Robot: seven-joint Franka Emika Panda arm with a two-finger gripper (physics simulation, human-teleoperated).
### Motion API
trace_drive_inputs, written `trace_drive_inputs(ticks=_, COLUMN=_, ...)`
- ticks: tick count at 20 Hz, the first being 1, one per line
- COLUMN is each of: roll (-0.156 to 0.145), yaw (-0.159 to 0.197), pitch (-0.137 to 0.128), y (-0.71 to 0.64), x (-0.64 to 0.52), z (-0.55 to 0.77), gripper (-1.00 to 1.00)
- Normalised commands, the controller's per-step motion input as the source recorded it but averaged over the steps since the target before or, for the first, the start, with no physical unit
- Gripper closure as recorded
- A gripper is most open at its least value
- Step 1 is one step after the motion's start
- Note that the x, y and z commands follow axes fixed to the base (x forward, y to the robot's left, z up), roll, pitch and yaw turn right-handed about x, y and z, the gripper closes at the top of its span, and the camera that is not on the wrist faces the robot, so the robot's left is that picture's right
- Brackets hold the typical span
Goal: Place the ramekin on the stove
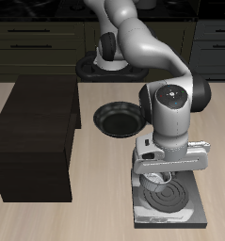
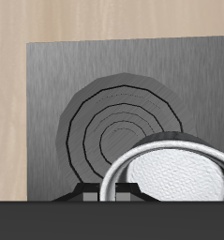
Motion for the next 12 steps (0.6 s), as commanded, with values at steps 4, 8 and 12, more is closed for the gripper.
trace_drive_inputs(ticks=4, roll=0.001, yaw=-0.002, pitch=-0.021, y=-0.04, x=-0.23, z=0.15, gripper=-1.0)
trace_drive_inputs(ticks=8, roll=0.038, yaw=0.016, pitch=-0.051, y=0.02, x=-0.16, z=0.2, gripper=-1.0)
trace_drive_inputs(ticks=12, roll=0.011, yaw=0.007, pitch=-0.041, y=0.02, x=-0.28, z=0.2, gripper=-1.0)
